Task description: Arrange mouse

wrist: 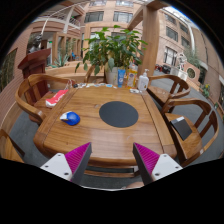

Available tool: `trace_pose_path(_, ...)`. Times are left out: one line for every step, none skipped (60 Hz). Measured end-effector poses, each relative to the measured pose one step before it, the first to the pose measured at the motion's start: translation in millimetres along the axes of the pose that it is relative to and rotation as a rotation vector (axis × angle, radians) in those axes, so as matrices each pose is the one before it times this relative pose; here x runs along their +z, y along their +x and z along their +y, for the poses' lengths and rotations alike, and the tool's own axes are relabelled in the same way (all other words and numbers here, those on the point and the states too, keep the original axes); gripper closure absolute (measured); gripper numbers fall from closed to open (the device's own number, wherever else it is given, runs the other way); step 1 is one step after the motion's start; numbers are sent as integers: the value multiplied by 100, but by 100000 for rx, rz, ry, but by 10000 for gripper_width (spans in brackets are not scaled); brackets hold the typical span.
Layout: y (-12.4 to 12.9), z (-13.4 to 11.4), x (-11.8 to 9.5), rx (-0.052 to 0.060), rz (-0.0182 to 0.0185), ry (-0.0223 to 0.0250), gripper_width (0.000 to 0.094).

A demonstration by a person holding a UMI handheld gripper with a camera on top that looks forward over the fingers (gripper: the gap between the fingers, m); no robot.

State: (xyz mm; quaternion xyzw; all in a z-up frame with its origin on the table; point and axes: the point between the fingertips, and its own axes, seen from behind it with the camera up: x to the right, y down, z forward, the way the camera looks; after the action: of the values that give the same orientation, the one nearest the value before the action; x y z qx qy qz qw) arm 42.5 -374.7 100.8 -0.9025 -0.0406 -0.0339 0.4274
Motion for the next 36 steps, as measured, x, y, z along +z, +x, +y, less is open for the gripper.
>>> trace_pose_path(-652,496,519,-372,-1124,-1015,82)
trace_pose_path(-646,445,501,-375,-1134,-1027,81)
trace_pose_path(-717,397,558,-341,-1166,-1001,82)
trace_pose_path(-713,349,510,-395,-1262,-923,79)
trace_pose_path(-706,271,552,-406,-1310,-749,79)
trace_pose_path(-694,139,576,-368,-1297,-477,78)
trace_pose_path(-724,68,547,-284,-1205,-236,78)
trace_pose_path(-634,36,562,-317,-1166,-78,80)
trace_pose_path(-672,9,579,-344,-1168,-14,81)
trace_pose_path(-625,-37,575,-384,-1168,-52,77)
trace_pose_path(-642,-81,583,-396,-1203,46,77)
trace_pose_path(-585,-106,557,-375,-1150,167,80)
trace_pose_path(-610,-174,573,-342,-1079,346,79)
trace_pose_path(-551,-194,556,-306,-967,445,78)
trace_pose_path(-499,-254,588,-269,-852,441,79)
trace_pose_path(-472,-252,561,-237,-750,435,79)
trace_pose_path(-421,-225,583,-235,-607,447,79)
trace_pose_path(-396,-262,594,-232,-517,453,77)
trace_pose_path(-369,-249,562,-296,-457,460,77)
trace_pose_path(-334,-251,584,-316,-459,396,77)
trace_pose_path(-323,-272,590,-372,-483,397,77)
trace_pose_path(-283,-272,612,-361,-423,386,78)
trace_pose_path(-233,-287,589,-323,-303,334,78)
trace_pose_path(-194,-196,616,-306,-259,179,78)
trace_pose_path(-203,-205,620,-281,-248,53,78)
trace_pose_path(-148,-199,567,-201,-204,26,78)
trace_pose_path(-119,-214,566,-113,-139,-6,78)
trace_pose_path(-153,-302,529,44,-109,-255,79)
trace_pose_path(-89,-233,551,-54,-127,-16,80)
trace_pose_path(-91,-182,512,-109,-180,-10,79)
trace_pose_path(-122,-177,485,-161,-123,-27,79)
trace_pose_path(-115,-211,499,-243,-83,-3,80)
trace_pose_path(-105,-164,503,-331,-50,-107,79)
trace_pose_path(-84,-163,460,-383,-24,-113,80)
trace_pose_path(-80,-186,449,-394,19,-115,78)
trace_pose_path(160,-321,723,-455,-5,300,78)
